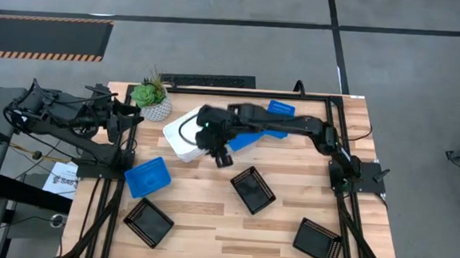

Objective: Stack baskets by color
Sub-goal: Stack the bottom blue bin on the top left blue bin

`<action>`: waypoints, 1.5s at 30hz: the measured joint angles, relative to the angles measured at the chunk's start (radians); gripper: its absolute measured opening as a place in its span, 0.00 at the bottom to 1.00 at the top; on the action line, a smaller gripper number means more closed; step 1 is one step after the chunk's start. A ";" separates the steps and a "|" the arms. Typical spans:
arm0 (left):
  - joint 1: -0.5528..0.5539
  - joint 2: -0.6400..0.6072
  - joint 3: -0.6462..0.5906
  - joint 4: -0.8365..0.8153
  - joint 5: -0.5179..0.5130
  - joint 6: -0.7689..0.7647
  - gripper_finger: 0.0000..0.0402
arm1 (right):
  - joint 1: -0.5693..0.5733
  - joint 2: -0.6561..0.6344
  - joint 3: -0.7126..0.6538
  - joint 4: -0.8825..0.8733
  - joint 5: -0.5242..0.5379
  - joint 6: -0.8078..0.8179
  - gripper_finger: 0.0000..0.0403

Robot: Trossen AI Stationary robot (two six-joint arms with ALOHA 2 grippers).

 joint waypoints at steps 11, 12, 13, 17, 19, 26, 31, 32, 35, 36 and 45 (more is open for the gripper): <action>0.000 0.000 0.000 0.001 0.000 -0.010 0.56 | 0.145 0.144 0.001 0.434 0.014 -0.039 0.48; 0.000 0.000 0.000 0.001 0.000 -0.011 0.56 | 0.151 0.163 0.001 0.452 0.013 -0.044 0.48; 0.000 0.000 0.000 0.001 0.000 -0.011 0.56 | 0.155 0.180 -0.001 0.481 0.015 -0.047 0.48; 0.000 0.000 0.000 0.002 0.000 -0.013 0.56 | 0.172 0.243 0.001 0.651 0.016 -0.077 0.50; 0.000 0.000 0.000 0.001 0.000 -0.013 0.56 | 0.180 0.265 -0.003 0.678 0.014 -0.079 0.51; 0.000 0.000 0.000 0.002 -0.002 -0.014 0.56 | 0.186 0.344 -0.002 0.815 0.012 -0.094 0.50; 0.000 0.000 0.000 0.001 -0.004 -0.013 0.56 | 0.184 0.396 -0.001 0.882 0.012 -0.097 0.48; 0.000 0.000 0.000 0.001 -0.005 -0.013 0.56 | 0.183 0.404 -0.001 0.891 0.012 -0.097 0.48; 0.000 0.000 0.000 0.001 -0.005 -0.013 0.56 | 0.177 0.411 -0.001 0.889 0.012 -0.097 0.47; 0.000 0.000 0.000 0.001 -0.005 -0.013 0.56 | 0.174 0.411 -0.001 0.890 0.012 -0.097 0.47; 0.000 0.000 0.000 0.001 -0.005 -0.012 0.56 | 0.151 0.411 -0.001 0.885 0.012 -0.039 0.45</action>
